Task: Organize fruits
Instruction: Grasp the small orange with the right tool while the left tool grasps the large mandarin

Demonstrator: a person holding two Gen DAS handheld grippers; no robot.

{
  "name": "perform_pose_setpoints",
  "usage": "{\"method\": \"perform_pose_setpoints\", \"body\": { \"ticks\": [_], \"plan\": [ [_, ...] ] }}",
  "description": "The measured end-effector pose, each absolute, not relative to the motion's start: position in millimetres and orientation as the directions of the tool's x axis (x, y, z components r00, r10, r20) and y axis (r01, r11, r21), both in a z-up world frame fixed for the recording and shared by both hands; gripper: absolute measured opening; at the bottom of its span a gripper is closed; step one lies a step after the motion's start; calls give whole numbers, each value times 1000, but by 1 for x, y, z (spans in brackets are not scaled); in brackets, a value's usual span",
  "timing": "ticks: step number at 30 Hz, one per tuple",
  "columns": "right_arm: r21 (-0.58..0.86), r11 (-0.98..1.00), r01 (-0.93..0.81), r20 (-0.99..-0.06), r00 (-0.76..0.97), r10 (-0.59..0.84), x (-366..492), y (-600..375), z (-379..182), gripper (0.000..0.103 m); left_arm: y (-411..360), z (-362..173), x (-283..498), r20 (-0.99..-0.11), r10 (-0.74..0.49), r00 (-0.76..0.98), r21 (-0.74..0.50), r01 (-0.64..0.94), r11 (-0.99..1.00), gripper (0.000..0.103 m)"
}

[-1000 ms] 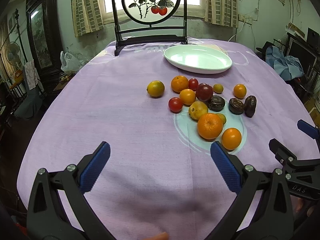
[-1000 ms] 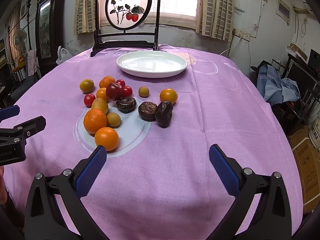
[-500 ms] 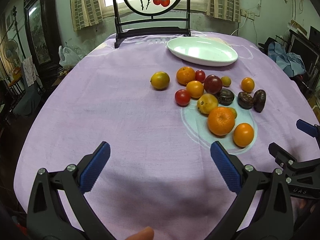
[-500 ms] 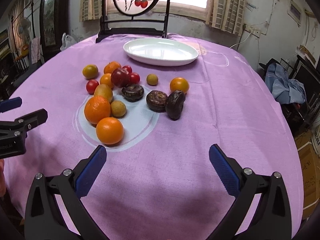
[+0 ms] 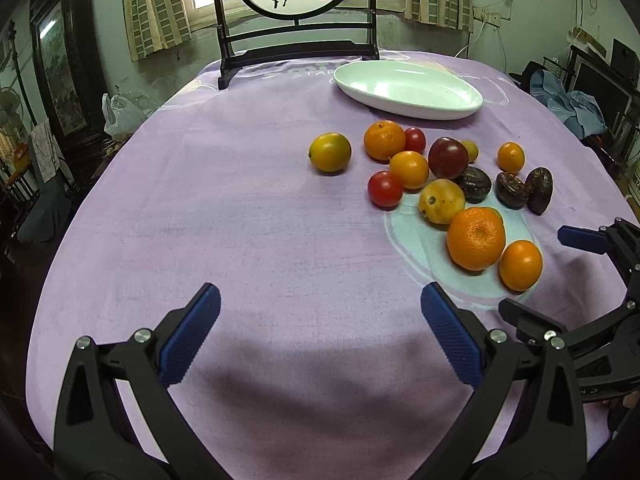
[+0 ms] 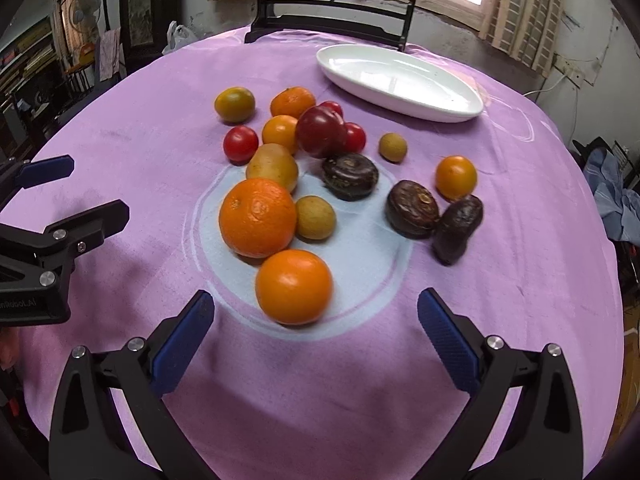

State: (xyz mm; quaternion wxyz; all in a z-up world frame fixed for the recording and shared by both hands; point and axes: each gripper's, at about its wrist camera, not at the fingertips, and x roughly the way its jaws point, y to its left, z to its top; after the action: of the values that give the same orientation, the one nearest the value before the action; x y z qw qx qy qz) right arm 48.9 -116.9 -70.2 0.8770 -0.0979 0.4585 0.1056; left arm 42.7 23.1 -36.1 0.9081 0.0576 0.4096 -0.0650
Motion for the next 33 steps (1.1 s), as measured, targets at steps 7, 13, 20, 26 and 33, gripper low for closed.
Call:
{"method": "perform_pose_setpoints", "body": {
  "ticks": [7,13,20,26,33],
  "plan": [
    [15,952,-307,-839,514,178,57,-121,-75,48,16,-39,50,-757,-81,648,51,183,982,101],
    [78,952,-295,-824,519,228,53,-137,-70,40,0,-39,51,-762,-117,637,38,224,974,101],
    [121,975,-186,-807,554,206,42,-190,-67,40,-36,-38,51,-763,-158,627,45,295,954,101],
    [151,975,-164,-799,560,218,33,-211,-68,40,-61,-47,61,-786,-168,595,35,314,949,101],
    [179,971,-156,-781,578,237,30,-228,-66,40,-87,-54,71,-790,-152,594,78,343,936,90]
  ]
}}
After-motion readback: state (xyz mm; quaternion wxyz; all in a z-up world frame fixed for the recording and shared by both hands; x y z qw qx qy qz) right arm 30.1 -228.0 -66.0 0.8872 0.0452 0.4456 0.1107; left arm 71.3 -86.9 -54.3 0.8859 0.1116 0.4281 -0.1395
